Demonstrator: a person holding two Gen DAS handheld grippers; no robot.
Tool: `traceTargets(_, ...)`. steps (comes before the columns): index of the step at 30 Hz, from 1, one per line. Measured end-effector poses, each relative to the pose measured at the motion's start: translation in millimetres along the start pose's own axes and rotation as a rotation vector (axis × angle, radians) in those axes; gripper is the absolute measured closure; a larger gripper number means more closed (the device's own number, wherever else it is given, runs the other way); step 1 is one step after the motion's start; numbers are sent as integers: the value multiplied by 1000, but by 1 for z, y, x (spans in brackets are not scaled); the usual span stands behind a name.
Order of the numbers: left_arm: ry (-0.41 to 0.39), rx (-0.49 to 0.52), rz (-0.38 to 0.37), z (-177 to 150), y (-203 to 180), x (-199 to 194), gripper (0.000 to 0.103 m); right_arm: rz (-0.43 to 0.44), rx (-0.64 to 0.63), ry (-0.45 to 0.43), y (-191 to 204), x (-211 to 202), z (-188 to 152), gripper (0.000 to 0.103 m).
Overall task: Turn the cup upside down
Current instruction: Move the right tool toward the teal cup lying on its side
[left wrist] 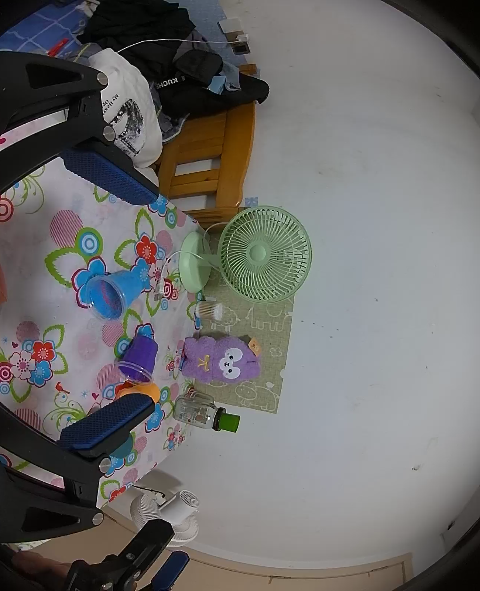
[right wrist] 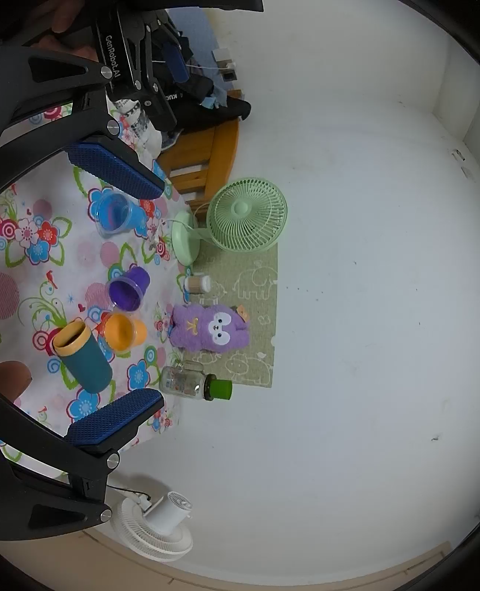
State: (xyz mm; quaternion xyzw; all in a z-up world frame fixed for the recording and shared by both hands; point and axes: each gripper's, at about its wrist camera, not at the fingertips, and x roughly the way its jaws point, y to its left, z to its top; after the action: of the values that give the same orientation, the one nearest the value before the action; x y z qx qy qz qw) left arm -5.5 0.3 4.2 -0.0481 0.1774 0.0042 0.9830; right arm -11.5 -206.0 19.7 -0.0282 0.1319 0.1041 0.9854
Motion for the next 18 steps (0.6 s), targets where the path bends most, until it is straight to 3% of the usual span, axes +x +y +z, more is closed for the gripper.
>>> traceTargets(18,-3,3,3,2,1,-1,0,8,-5,2,0,1,3,0)
